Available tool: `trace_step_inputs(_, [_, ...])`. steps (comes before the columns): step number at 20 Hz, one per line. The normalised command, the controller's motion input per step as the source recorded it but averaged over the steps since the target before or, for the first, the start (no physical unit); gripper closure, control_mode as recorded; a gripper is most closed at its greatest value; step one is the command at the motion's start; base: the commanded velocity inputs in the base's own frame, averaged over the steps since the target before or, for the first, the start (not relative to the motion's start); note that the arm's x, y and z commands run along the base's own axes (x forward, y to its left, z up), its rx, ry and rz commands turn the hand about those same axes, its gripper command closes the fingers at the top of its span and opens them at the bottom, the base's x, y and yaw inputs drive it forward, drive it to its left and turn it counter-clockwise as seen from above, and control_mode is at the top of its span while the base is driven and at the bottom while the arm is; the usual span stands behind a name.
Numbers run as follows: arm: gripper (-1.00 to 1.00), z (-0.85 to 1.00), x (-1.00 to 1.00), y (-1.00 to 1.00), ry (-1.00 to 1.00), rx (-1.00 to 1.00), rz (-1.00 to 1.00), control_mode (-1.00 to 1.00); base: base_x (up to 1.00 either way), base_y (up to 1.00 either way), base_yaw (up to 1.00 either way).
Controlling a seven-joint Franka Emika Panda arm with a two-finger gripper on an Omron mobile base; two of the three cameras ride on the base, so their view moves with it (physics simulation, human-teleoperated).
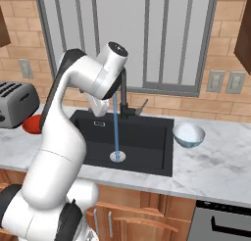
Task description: Rinse each bowl for a few seconds and place them down in the sink or on the counter.
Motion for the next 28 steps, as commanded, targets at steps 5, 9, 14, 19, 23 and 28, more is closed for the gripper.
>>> trace_step_inputs(5, [-1.0,0.0,0.01,0.52,-0.05,0.0,0.15,-1.0,0.0,0.0,0.0])
trace_step_inputs(9, [-1.0,0.0,0.0,0.5,-0.1,0.0,0.12,-1.0,0.0,0.0,0.0])
trace_step_inputs(14, [-1.0,-0.11,0.08,0.59,-0.06,0.0,0.11,-1.0,0.0,0.0,0.0])
trace_step_inputs(19, [-1.0,-0.24,0.09,0.54,-0.04,-0.02,0.09,-1.0,0.0,0.0,0.0])
trace_step_inputs(23, [-1.0,-0.23,0.17,0.5,0.0,-0.03,0.08,-1.0,0.0,0.0,0.0])
trace_step_inputs(28, [-1.0,-0.07,0.26,0.25,0.03,-0.02,0.08,-1.0,0.0,0.0,0.0])
